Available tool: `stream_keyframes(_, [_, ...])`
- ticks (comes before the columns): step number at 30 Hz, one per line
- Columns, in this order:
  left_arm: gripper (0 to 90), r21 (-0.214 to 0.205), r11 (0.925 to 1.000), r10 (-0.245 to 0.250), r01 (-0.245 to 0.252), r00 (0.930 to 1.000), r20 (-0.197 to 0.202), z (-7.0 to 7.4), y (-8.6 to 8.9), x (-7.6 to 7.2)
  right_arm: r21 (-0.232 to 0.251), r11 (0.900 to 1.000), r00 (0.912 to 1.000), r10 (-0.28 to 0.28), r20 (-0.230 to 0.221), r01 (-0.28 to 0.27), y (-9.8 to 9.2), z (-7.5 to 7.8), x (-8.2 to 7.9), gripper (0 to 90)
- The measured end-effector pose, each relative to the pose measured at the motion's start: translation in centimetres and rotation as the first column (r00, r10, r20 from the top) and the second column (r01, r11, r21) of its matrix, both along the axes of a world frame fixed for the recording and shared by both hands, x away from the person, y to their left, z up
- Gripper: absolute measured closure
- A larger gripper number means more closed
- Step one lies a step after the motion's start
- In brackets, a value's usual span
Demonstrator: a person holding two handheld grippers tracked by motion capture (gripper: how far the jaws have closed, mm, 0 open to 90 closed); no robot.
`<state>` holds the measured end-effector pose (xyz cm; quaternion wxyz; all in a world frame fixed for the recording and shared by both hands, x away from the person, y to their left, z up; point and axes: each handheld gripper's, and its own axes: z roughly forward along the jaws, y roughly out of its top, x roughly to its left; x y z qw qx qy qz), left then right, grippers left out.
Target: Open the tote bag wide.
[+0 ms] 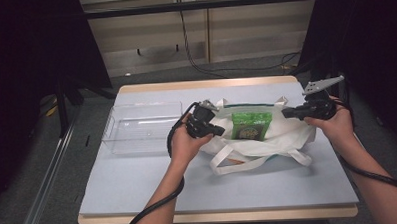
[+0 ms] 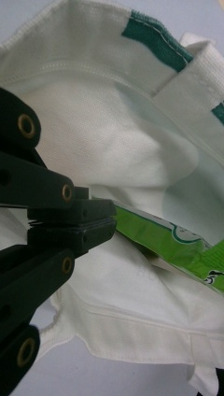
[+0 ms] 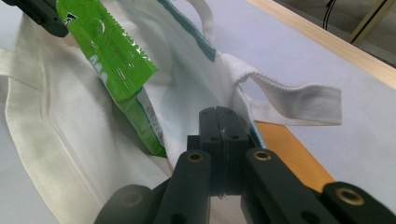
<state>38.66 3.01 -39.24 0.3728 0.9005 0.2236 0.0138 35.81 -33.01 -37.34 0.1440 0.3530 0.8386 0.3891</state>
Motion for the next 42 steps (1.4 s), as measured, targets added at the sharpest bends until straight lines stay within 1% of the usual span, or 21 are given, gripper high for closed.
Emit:
stream_keyframes(1, [88.9,0.01,0.9999,-0.003,0.003,1.0,0.005,0.0,0.1,0.0,0.001,1.0,1.0,-0.003,0.001,0.003,0.0,0.0,0.0,89.9])
stream_keyframes(6, [88.9,-0.005,1.0,0.003,-0.003,1.0,-0.004,-0.2,0.3,-0.1,0.001,0.9999,0.9999,-0.01,-0.003,0.01,-0.1,-0.1,0.1,89.9])
stream_keyframes(9, [89.0,0.004,1.0,0.0,0.0,1.0,-0.001,-0.2,0.3,-0.1,0.001,1.0,1.0,-0.007,0.002,0.007,-0.1,-0.1,0.2,89.9])
stream_keyframes(14, [89.1,0.007,1.0,-0.002,0.002,1.0,-0.003,-0.2,0.4,-0.1,0.003,1.0,1.0,-0.005,-0.004,0.005,0.0,0.0,0.3,89.9])
stream_keyframes(15, [89.2,0.01,1.0,0.0,0.0,1.0,-0.003,-0.2,0.4,-0.1,-0.002,1.0,1.0,-0.006,-0.002,0.006,0.0,0.0,0.3,89.9])
stream_keyframes(17, [89.2,0.014,0.9999,-0.007,0.007,1.0,-0.002,-0.2,0.4,-0.1,-0.001,1.0,1.0,-0.005,0.002,0.005,0.0,0.1,0.3,89.9])
stream_keyframes(18, [89.2,0.013,0.9999,0.0,0.0,1.0,0.0,-0.2,0.3,-0.2,0.0,1.0,1.0,-0.005,0.002,0.005,0.0,0.1,0.3,89.9])
stream_keyframes(19, [89.2,0.009,1.0,-0.003,0.003,1.0,0.004,-0.2,0.3,-0.2,-0.002,1.0,1.0,-0.008,0.004,0.008,0.0,0.2,0.3,89.9])
stream_keyframes(21, [89.2,0.003,1.0,0.005,-0.005,1.0,0.002,-0.2,0.3,-0.3,-0.003,1.0,1.0,-0.007,0.002,0.007,0.0,0.2,0.3,89.9])
stream_keyframes(23, [89.2,0.017,0.9998,-0.007,0.007,1.0,0.0,-0.3,0.4,-0.3,-0.006,0.9999,1.0,-0.009,0.001,0.009,0.0,0.1,0.4,89.9])
stream_keyframes(26, [89.3,0.015,0.9999,-0.003,0.003,1.0,0.001,-0.5,0.4,-0.5,-0.004,0.9999,0.9999,-0.015,-0.006,0.015,-0.1,0.1,0.6,89.9])
stream_keyframes(28, [89.4,0.02,0.9997,-0.014,0.014,0.9999,0.003,-0.5,0.4,-0.5,-0.004,0.9999,0.9999,-0.017,-0.004,0.017,-0.1,0.1,0.8,89.9])
stream_keyframes(30, [89.3,0.014,0.9999,-0.01,0.01,0.9999,0.005,-0.7,0.3,-0.6,-0.009,0.9996,0.9996,-0.026,-0.003,0.026,-0.1,0.0,1.0,89.9])
stream_keyframes(32, [89.3,0.017,0.9998,-0.012,0.011,0.9999,0.003,-0.8,0.3,-0.6,-0.003,0.9995,0.9994,-0.032,-0.009,0.032,-0.1,-0.2,1.2,89.9])
stream_keyframes(34, [89.4,0.023,0.9997,-0.01,0.01,0.9999,0.005,-0.9,0.3,-0.7,-0.008,0.9992,0.9992,-0.038,-0.012,0.038,-0.1,-0.3,1.4,90.0])
stream_keyframes(35, [89.4,0.015,0.9998,-0.01,0.01,0.9999,0.005,-1.1,0.3,-0.7,-0.007,0.9993,0.9992,-0.037,-0.015,0.037,-0.1,-0.3,1.5,89.9])
stream_keyframes(36, [89.4,0.018,0.9997,-0.019,0.019,0.9998,0.005,-1.1,0.3,-0.7,-0.012,0.9992,0.9992,-0.038,-0.011,0.038,-0.1,-0.4,1.6,89.9])
stream_keyframes(38, [89.4,0.021,0.9997,-0.014,0.014,0.9999,0.005,-1.2,0.3,-0.8,-0.017,0.999,0.999,-0.041,-0.015,0.041,-0.1,-0.5,1.8,89.9])
stream_keyframes(39, [89.5,0.025,0.9995,-0.02,0.02,0.9998,0.006,-1.2,0.3,-0.7,-0.016,0.9989,0.9989,-0.045,-0.016,0.045,-0.1,-0.6,1.9,89.9])
stream_keyframes(42, [89.8,0.02,0.9996,-0.018,0.018,0.9998,-0.001,-1.5,0.2,-0.8,-0.017,0.9986,0.9985,-0.051,-0.019,0.051,-0.1,-0.8,2.2,89.9])
